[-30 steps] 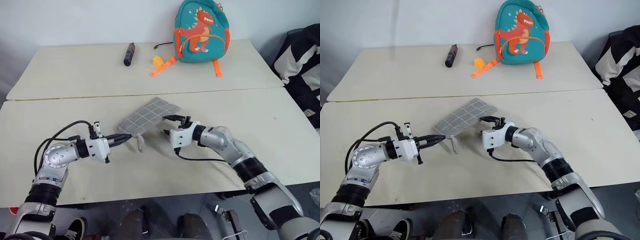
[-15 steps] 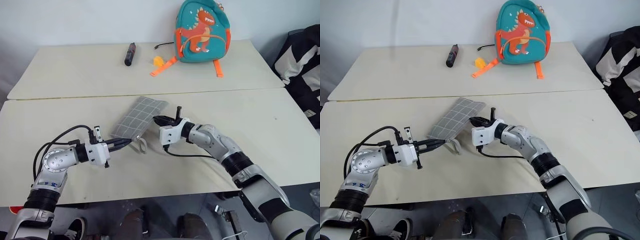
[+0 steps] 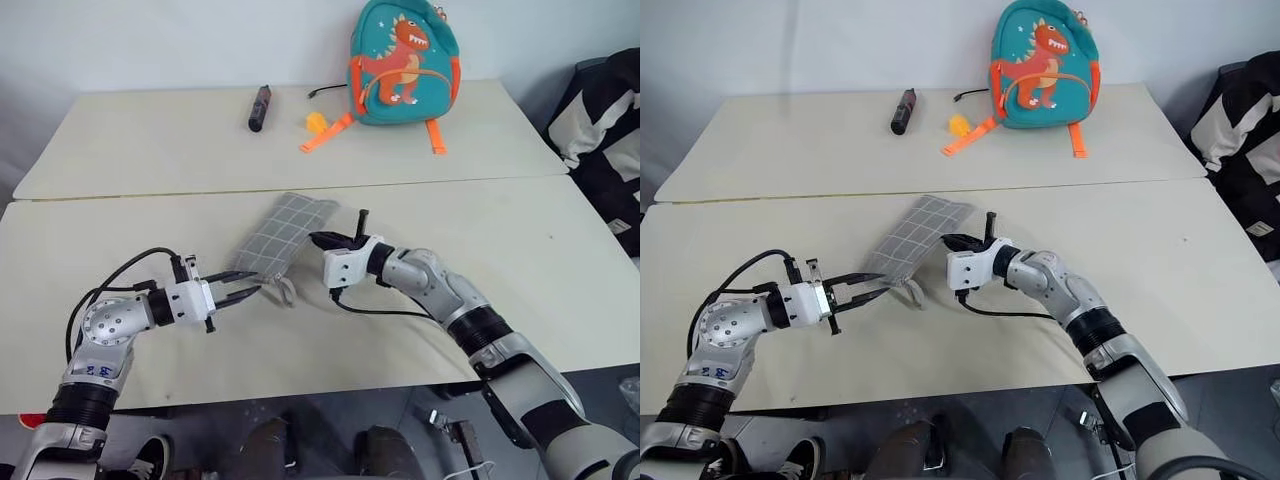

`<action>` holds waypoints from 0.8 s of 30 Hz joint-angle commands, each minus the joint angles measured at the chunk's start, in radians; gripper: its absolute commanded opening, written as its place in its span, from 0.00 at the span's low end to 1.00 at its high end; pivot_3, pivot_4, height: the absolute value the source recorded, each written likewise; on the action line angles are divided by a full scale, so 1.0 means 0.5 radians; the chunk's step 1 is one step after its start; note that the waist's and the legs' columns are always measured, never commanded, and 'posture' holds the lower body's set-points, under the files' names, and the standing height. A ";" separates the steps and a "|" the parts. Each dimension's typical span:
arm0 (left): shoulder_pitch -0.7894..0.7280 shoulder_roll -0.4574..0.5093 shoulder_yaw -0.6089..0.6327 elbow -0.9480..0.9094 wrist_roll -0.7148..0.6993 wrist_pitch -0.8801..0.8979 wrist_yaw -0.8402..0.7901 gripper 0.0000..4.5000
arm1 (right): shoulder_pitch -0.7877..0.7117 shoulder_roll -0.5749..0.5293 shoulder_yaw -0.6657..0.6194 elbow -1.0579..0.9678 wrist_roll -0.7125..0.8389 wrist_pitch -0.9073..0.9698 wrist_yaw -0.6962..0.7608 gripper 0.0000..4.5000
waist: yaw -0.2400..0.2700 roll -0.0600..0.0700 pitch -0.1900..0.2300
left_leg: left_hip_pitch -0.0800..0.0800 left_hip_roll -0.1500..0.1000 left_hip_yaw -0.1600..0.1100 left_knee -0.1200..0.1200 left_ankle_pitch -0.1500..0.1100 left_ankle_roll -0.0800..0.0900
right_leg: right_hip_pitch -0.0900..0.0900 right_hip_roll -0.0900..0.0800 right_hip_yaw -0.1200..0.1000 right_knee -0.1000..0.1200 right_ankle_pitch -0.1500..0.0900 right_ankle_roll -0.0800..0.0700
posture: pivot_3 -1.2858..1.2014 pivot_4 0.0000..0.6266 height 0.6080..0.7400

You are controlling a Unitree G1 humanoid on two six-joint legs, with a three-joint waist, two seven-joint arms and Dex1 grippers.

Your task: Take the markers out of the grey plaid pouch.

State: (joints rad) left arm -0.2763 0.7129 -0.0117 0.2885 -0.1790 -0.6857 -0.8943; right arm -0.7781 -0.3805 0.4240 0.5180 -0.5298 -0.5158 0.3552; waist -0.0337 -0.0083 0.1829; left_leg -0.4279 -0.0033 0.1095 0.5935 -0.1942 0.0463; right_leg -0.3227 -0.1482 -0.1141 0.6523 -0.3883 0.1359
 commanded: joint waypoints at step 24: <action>-0.178 -0.221 -0.071 0.168 0.388 -0.117 0.398 0.39 | 0.055 0.021 -0.080 -0.361 0.213 0.269 0.178 0.00 | 0.005 -0.001 0.000 | 0.000 0.000 0.000 0.000 0.000 0.000 | -0.001 -0.001 -0.003 0.001 0.000 0.000 | 0.52 0.24 1.00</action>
State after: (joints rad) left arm -0.3771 0.5965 -0.0487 0.4026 0.0403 -0.7353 -0.6924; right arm -0.7457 -0.3782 0.4107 0.3801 -0.4446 -0.3823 0.4454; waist -0.0312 -0.0087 0.1831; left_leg -0.4280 -0.0033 0.1097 0.5934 -0.1942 0.0463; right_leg -0.3230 -0.1485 -0.1156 0.6527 -0.3883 0.1359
